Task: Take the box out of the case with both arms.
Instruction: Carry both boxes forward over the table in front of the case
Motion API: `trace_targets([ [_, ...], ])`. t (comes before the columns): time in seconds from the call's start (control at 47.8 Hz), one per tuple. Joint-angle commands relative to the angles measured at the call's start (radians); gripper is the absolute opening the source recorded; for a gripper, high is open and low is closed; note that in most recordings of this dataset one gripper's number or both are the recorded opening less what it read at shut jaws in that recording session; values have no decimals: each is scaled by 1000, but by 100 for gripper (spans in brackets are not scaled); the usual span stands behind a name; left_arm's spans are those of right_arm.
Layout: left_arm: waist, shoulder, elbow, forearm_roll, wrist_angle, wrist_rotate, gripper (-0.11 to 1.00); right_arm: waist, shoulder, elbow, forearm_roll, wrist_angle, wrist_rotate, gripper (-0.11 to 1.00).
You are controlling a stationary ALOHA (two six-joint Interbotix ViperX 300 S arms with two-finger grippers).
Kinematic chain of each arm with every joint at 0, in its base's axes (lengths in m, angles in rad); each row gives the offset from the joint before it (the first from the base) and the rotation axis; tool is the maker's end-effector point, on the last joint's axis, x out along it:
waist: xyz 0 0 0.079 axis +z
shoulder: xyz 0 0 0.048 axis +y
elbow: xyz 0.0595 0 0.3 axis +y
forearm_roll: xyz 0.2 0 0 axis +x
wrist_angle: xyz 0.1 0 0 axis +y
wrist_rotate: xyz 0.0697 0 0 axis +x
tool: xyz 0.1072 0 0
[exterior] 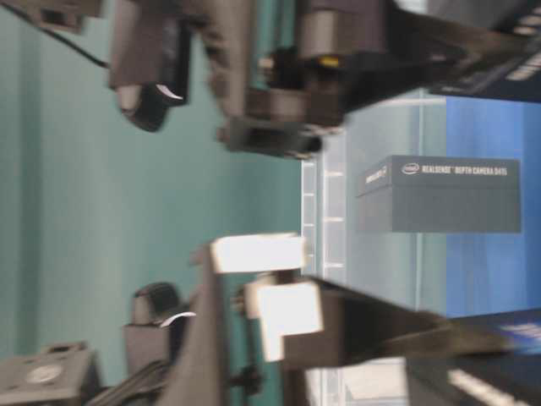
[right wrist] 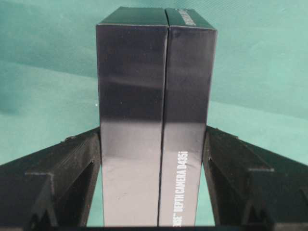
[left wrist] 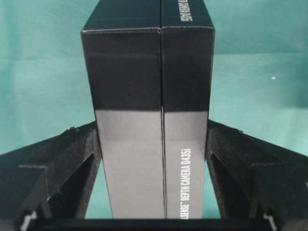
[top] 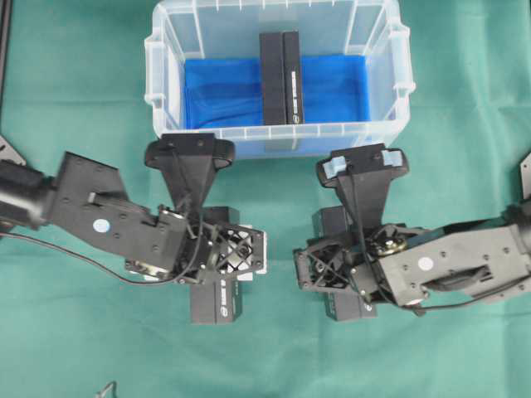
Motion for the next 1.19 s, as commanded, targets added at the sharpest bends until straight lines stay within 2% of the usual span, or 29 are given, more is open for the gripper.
trace_targets([
  [0.0,-2,-6,-14,-2,-28,0,62,-3,-15,0,0,-34,3,65],
  [0.293,0,-15,18,-5,-58,21,62,-9,-18,14,-15,-38,-14,65],
  [0.817,2,-17,8,-20,-80,40,63,-11,-20,18,-25,-64,-31,65],
  [0.942,2,-15,8,-18,-80,40,85,-9,-20,15,-28,-57,-35,66],
  [0.963,0,-17,6,-18,-80,40,87,-9,-20,15,-28,-54,-37,67],
  [1.089,0,-17,3,-20,-80,40,87,-9,-21,8,-26,-17,-35,93],
  [1.173,0,-15,0,-18,-80,38,87,-9,-23,2,-26,2,-35,97],
])
